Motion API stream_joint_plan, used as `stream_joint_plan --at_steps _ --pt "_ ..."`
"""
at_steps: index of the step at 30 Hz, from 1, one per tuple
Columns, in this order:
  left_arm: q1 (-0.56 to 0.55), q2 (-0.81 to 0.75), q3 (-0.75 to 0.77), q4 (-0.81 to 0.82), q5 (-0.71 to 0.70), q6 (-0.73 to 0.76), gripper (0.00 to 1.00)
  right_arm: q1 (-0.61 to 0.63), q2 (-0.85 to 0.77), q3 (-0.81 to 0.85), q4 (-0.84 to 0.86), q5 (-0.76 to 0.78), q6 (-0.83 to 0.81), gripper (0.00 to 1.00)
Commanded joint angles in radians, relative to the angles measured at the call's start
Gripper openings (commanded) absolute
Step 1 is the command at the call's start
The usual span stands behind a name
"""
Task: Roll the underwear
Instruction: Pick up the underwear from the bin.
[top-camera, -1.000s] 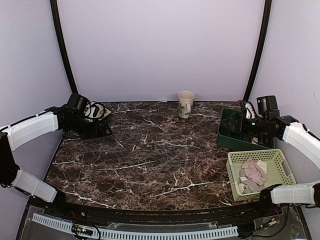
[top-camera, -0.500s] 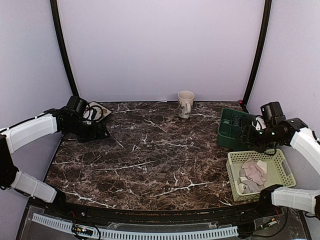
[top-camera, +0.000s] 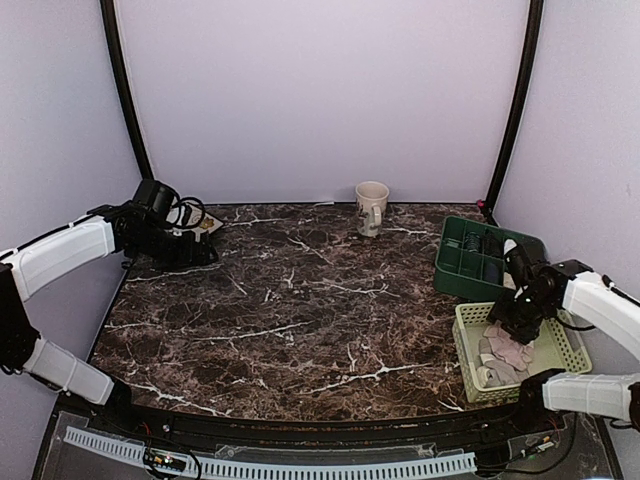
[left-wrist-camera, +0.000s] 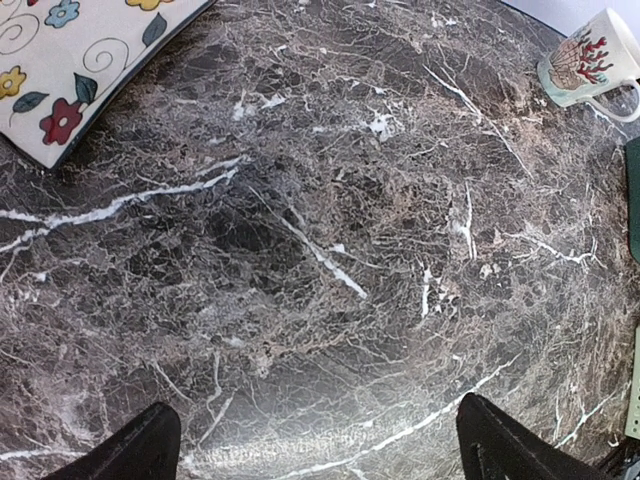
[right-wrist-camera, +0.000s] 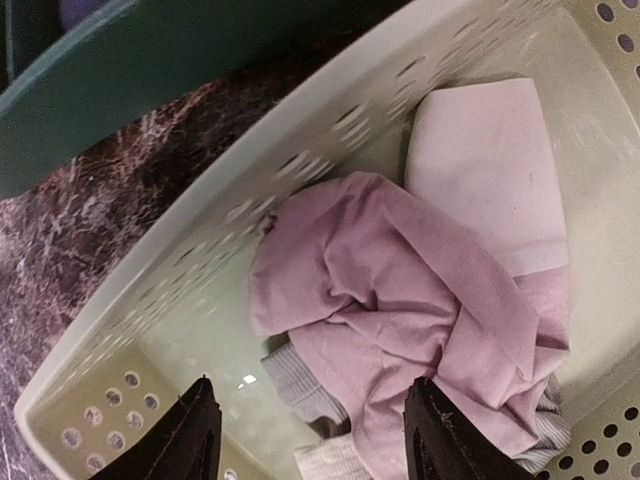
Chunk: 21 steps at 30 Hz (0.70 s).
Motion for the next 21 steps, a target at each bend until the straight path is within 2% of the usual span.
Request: stream_joint_plan --at_steps 1,7,16,18,21 --pt "-0.001 0.027 0.065 -0.049 -0.040 0.043 0.99 0.005 0.059 -0.056 0.143 0.073 0.039 0.59" --pt "-0.002 0.054 0.087 -0.047 -0.028 0.054 0.99 0.005 0.121 -0.116 0.299 0.104 0.006 0.51" --pt "0.000 0.079 0.111 -0.063 -0.051 0.093 0.99 0.002 0.232 -0.152 0.384 0.119 0.002 0.45" --pt "0.000 0.082 0.112 -0.062 -0.049 0.098 0.99 0.000 0.256 -0.156 0.395 0.118 0.002 0.39" --pt "0.001 0.088 0.116 -0.061 -0.046 0.103 0.99 0.000 0.274 -0.146 0.387 0.113 -0.004 0.23"
